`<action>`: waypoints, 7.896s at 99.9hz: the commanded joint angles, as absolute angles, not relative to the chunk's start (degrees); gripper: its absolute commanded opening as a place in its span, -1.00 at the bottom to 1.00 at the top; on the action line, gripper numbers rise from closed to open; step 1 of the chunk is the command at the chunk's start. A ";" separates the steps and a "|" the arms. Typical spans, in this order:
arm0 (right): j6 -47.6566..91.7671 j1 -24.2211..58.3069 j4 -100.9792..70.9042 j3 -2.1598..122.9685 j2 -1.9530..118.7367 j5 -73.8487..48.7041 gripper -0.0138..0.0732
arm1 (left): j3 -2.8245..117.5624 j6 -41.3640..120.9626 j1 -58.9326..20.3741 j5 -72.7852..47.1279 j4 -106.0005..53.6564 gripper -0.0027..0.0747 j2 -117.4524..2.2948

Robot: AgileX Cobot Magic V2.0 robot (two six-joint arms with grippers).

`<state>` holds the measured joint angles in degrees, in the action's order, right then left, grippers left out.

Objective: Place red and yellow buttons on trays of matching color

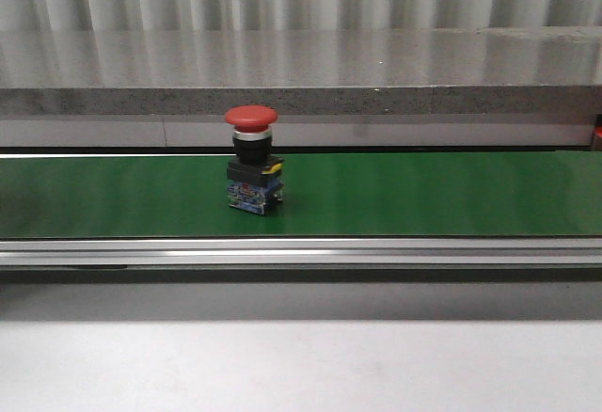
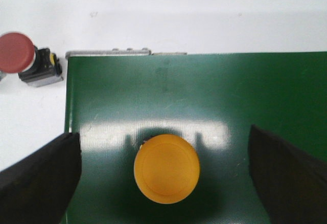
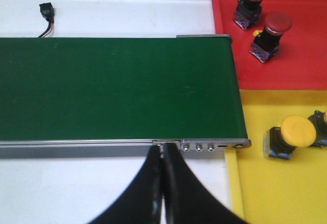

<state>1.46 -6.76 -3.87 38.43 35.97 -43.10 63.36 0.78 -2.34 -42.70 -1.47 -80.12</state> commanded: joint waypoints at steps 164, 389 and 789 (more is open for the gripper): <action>1.98 -6.62 -3.90 39.90 35.87 -37.82 -0.84 | 35.07 1.50 -5.15 -27.56 -2.80 -0.98 -33.18; 14.37 7.83 -13.22 62.31 83.86 -40.05 -0.41 | 35.07 1.50 -5.15 -27.99 -2.80 -0.98 -33.18; 17.07 -12.12 -13.45 66.79 72.06 -55.76 0.57 | 35.07 1.50 -5.15 -27.99 -2.80 -0.98 -33.18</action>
